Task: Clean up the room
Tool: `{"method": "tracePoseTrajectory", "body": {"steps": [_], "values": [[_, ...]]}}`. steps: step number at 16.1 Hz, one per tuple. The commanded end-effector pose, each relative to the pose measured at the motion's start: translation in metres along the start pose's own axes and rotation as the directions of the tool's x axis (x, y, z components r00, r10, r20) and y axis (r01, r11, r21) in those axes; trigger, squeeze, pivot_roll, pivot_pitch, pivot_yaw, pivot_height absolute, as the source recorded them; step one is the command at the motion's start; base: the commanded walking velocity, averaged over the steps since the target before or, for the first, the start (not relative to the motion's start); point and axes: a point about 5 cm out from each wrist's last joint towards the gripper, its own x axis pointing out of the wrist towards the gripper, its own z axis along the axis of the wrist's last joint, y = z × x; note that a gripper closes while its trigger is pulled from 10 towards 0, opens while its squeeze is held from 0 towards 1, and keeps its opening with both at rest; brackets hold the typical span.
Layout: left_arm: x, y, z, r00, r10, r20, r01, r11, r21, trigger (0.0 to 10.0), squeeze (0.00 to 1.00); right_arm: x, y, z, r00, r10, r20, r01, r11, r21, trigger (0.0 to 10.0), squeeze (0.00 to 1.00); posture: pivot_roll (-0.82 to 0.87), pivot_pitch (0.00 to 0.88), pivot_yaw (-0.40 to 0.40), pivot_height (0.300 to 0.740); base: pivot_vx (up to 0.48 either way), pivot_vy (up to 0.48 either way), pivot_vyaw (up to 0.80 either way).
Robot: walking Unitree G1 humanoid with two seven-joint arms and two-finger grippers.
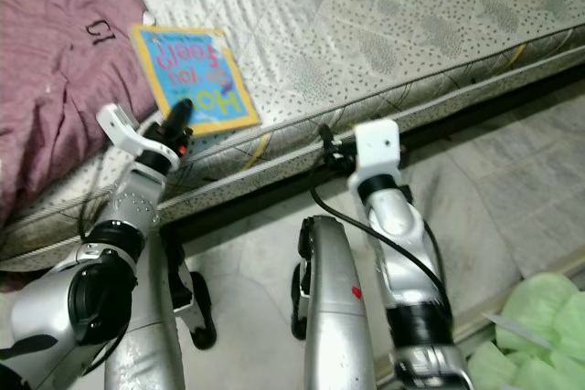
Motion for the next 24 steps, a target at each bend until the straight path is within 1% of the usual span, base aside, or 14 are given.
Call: {"method": "tracePoseTrajectory", "body": {"steps": [1,2,4,6,7,12,15,17,18,19,20,21,23,24], "values": [[0.003,-0.004,0.013,0.999,-0.005,0.042,0.0,0.993,0.12,0.0,0.0,0.003,0.003,-0.004,1.0,-0.006,0.002,0.006,0.999,0.041,10.0,0.0,-0.07,0.176,-0.009,0.557,0.0,0.0,0.0],[0.004,-0.005,0.015,0.999,-0.008,0.048,0.0,0.988,0.154,0.0,0.0,0.006,0.005,-0.003,1.0,-0.002,0.007,0.002,0.998,0.058,10.0,0.0,-0.07,0.176,-0.009,0.557,0.0,0.0,0.0],[-0.001,-0.007,0.017,0.998,-0.011,0.065,-0.007,0.959,0.284,0.0,0.0,0.018,0.015,-0.003,1.0,0.005,0.009,-0.006,0.987,0.161,10.0,0.0,-0.02,0.123,0.019,0.557,0.0,0.0,0.0],[-0.01,-0.012,0.011,0.998,-0.048,0.041,0.028,0.917,0.397,0.0,0.0,0.022,0.019,-0.004,1.0,-0.006,0.021,0.002,0.98,0.197,10.0,0.0,0.0,0.097,0.035,0.557,0.0,0.0,0.0],[-0.015,-0.013,0.009,0.998,-0.065,0.028,0.047,0.903,0.426,0.0,0.0,0.023,0.02,-0.005,1.0,-0.015,0.025,0.009,0.978,0.209,10.0,0.0,0.01,0.083,0.044,0.557,0.0,0.0,0.0],[-0.036,-0.014,-0.001,0.997,-0.077,-0.028,0.081,0.872,0.483,0.0,0.0,0.029,0.017,-0.007,0.998,-0.056,0.031,0.044,0.953,0.299,10.0,0.0,0.04,0.054,0.059,0.557,0.0,0.0,0.0],[-0.046,-0.017,-0.003,0.999,-0.044,-0.019,0.048,0.863,0.502,0.0,0.0,0.031,0.018,-0.002,0.995,-0.019,0.093,-0.011,0.95,0.313,10.0,0.0,0.04,0.024,0.052,0.561,0.0,0.0,-0.15],[-0.052,-0.014,-0.003,1.0,-0.005,-0.001,0.005,0.855,0.519,0.0,0.0,0.032,0.019,0.003,0.993,-0.022,0.118,-0.017,0.946,0.325,10.0,0.0,0.04,0.021,0.046,0.582,0.0,0.0,-0.21],[-0.053,-0.013,-0.003,1.0,0.006,-0.002,-0.004,0.851,0.524,2.8,0.0,0.033,0.02,0.004,0.992,-0.02,0.122,-0.021,0.945,0.327,10.0,0.0,0.05,0.023,0.043,0.592,0.0,0.0,0.0],[-0.054,-0.013,-0.002,1.0,0.011,0.003,-0.011,0.85,0.527,2.8,0.0,0.034,0.021,0.005,0.992,-0.018,0.122,-0.024,0.942,0.335,10.0,0.0,0.06,0.031,0.032,0.601,0.0,0.0,0.0],[-0.055,-0.013,0.0,1.0,0.016,0.008,-0.018,0.847,0.531,3.5,0.0,0.034,0.021,0.005,0.992,-0.015,0.128,-0.03,0.94,0.339,10.0,0.0,0.07,0.039,0.026,0.61,0.0,0.0,0.0],[-0.056,-0.012,0.002,0.999,0.028,0.016,-0.032,0.843,0.537,4.6,0.0,0.036,0.022,0.006,0.992,-0.01,0.129,-0.035,0.938,0.345,10.0,0.0,0.07,0.044,0.026,0.62,0.0,0.0,0.0],[-0.057,-0.009,0.005,0.999,0.047,0.024,-0.053,0.834,0.549,9.7,0.0,0.039,0.021,0.008,0.991,-0.014,0.133,-0.034,0.937,0.349,10.0,0.0,0.07,0.044,0.029,0.643,0.0,0.0,0.0],[-0.055,-0.01,0.005,0.999,0.048,0.024,-0.053,0.829,0.557,10.0,0.0,0.04,0.018,0.009,0.99,-0.028,0.135,-0.021,0.938,0.347,10.0,0.0,0.07,0.039,0.03,0.657,0.0,0.0,0.0]]}}
